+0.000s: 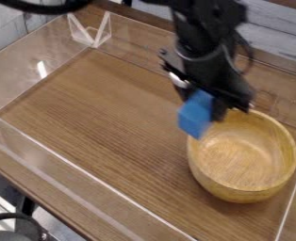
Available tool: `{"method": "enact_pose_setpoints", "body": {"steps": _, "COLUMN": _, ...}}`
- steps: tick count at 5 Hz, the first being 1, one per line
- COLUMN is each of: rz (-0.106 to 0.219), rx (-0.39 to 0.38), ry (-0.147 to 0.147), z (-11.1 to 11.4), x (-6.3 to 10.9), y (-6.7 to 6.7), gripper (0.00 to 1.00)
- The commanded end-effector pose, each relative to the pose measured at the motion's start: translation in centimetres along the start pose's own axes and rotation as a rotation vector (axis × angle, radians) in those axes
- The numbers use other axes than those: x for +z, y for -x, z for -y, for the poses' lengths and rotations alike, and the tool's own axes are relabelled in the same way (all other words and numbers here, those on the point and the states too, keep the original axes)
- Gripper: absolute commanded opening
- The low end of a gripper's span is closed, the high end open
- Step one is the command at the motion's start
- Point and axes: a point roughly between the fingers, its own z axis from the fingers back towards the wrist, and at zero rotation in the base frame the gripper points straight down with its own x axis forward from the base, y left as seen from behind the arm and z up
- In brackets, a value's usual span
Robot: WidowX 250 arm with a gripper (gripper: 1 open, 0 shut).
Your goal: Put the blue block in the brown bowl
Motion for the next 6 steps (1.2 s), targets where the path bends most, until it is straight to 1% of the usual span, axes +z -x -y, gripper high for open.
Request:
{"method": "enact_pose_setpoints", "body": {"steps": 1, "rz": 0.049, "rx": 0.007, "ry": 0.009, "z": 2.1, "x": 0.8, "y": -0.8, "gripper": 0.00}}
{"method": "enact_pose_setpoints", "body": {"steps": 2, "rz": 0.045, "rx": 0.011, "ry": 0.008, "z": 3.5, "x": 0.1, "y": -0.4, "gripper": 0.00}}
{"method": "enact_pose_setpoints", "body": {"steps": 4, "rz": 0.001, "rx": 0.042, "ry": 0.006, "z": 4.6, "x": -1.0, "y": 1.0, "gripper": 0.00}}
{"method": "enact_pose_setpoints", "body": {"steps": 5, "rz": -0.022, "rx": 0.055, "ry": 0.008, "z": 4.9, "x": -1.8, "y": 1.4, "gripper": 0.00}}
{"method": "enact_pose_setpoints", "body": {"steps": 6, "rz": -0.038, "rx": 0.071, "ry": 0.011, "z": 5.1, "x": -2.5, "y": 1.3, "gripper": 0.00}}
